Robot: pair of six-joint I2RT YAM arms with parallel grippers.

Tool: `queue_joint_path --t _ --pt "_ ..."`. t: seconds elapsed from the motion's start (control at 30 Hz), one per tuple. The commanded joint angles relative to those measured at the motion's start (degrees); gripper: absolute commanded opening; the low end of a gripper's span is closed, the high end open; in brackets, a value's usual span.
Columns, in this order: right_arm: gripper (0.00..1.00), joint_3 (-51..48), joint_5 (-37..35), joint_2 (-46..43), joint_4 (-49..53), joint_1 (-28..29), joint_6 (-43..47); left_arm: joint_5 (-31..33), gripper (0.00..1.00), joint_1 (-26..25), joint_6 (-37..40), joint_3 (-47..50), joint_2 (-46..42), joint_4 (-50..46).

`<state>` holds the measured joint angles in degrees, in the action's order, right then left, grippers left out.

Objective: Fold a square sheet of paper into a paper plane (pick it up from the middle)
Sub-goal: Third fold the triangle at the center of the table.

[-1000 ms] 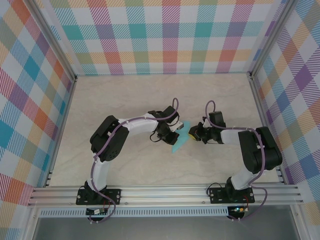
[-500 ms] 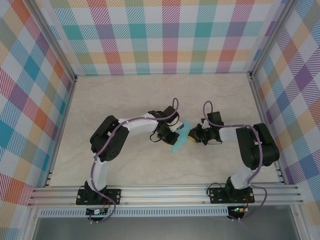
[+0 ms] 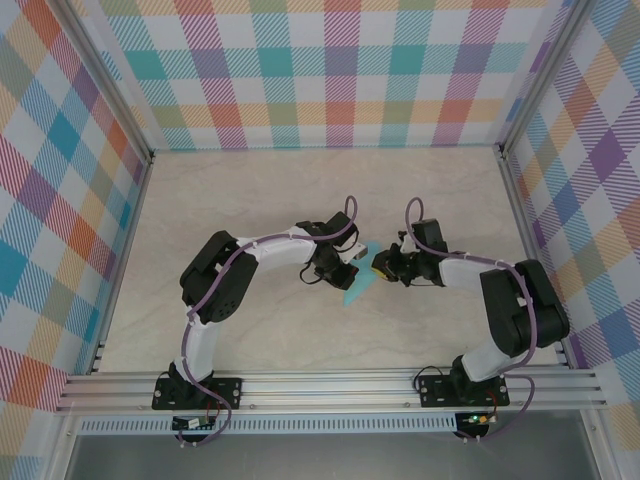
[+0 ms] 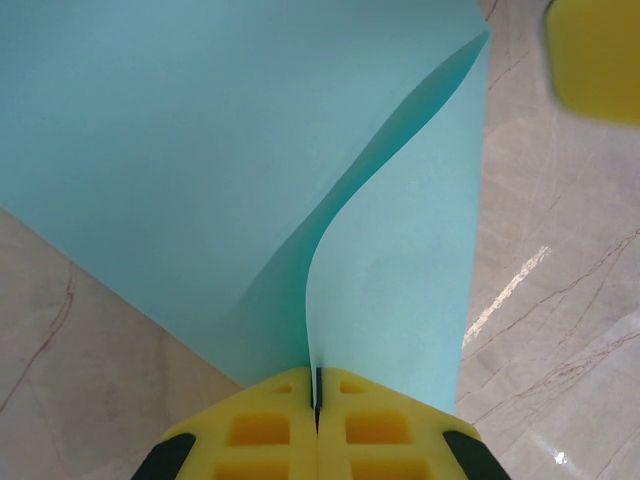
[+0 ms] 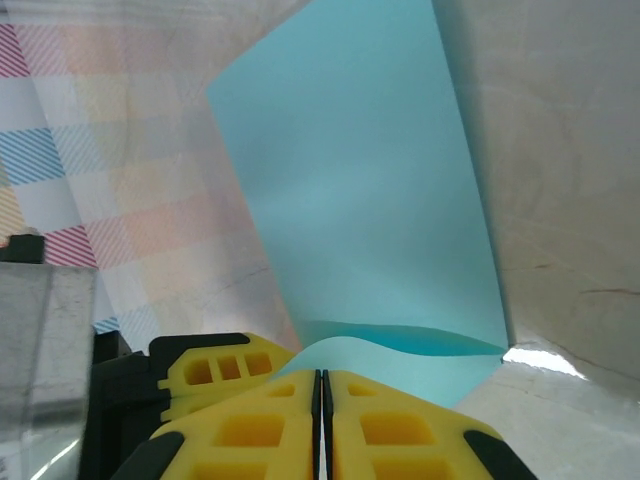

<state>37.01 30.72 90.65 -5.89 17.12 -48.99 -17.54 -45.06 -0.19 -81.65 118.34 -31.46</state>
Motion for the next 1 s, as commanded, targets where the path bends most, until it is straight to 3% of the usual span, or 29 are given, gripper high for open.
queue_joint_path --t 0.0,0.27,0.47,0.7,0.97 --pt "0.11 -0.2 1.1 2.8 -2.4 1.0 -1.2 0.5 0.04 0.1 0.1 0.7 3.5 -2.7" --pt "0.10 1.4 -2.8 7.0 4.0 1.0 1.3 0.7 0.04 0.1 0.2 0.8 3.4 -2.9" --pt "0.12 1.8 -1.7 1.6 5.5 1.1 1.4 0.8 0.04 0.0 0.2 0.7 3.4 -2.9" --pt "0.15 -3.8 0.0 -4.1 -0.5 2.9 -3.4 0.5 0.04 0.1 0.2 0.5 3.4 -2.9" --pt "0.12 -5.9 -0.7 -2.3 -7.2 6.9 -7.7 0.4 0.04 0.1 0.2 1.0 3.3 -2.6"
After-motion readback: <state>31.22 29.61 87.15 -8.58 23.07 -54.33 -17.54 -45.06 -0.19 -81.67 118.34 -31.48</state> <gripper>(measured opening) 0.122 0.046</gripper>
